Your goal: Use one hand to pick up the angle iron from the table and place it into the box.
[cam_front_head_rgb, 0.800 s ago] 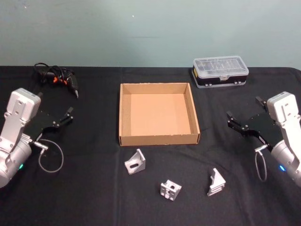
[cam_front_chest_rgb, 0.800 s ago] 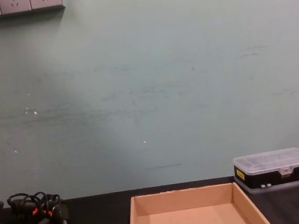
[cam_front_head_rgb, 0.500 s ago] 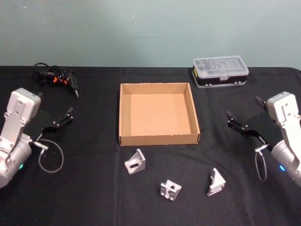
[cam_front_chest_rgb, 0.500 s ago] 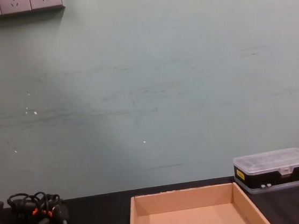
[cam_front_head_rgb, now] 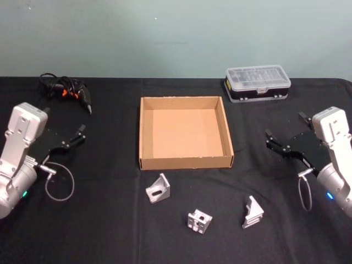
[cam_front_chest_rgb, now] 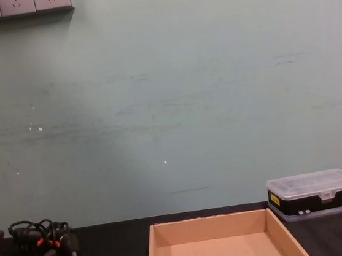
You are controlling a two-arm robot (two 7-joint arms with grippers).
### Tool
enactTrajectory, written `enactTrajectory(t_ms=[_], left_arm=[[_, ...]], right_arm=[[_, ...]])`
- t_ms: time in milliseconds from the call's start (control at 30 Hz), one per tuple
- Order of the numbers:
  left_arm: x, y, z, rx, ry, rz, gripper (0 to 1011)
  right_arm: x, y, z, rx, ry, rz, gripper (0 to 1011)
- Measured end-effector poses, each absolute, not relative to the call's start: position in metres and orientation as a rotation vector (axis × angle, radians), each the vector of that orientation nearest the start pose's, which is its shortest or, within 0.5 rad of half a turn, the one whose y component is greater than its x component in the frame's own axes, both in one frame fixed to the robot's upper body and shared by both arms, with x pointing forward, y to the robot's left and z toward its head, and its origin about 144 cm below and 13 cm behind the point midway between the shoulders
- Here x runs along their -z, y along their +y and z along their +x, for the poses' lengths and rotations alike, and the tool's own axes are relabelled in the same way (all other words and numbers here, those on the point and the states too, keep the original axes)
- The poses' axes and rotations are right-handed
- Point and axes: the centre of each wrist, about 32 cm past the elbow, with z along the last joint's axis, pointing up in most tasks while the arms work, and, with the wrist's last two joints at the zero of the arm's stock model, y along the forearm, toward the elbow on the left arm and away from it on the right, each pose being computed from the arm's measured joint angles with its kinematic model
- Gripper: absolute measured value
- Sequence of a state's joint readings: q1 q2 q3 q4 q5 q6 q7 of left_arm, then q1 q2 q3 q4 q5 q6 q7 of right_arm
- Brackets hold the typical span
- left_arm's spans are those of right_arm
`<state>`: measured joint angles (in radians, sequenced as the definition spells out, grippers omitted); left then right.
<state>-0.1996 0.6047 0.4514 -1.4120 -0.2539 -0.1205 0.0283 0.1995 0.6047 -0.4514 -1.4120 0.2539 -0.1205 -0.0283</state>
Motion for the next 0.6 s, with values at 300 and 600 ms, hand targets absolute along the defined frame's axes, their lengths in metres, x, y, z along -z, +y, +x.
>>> enactTrajectory(t_ms=[300, 600], left_arm=[[-1.1398, 0.3097, 0.4886, -1.248, -0.285, 0.304, 1000], [-1.1398, 0.3097, 0.4886, -1.248, -0.285, 0.304, 1000]], right_arm=[[-1.1398, -0.3097, 0.4886, 1.248, -0.285, -0.304, 1004], [-1.1398, -0.3096, 0.4886, 1.248, -0.285, -0.304, 1004]])
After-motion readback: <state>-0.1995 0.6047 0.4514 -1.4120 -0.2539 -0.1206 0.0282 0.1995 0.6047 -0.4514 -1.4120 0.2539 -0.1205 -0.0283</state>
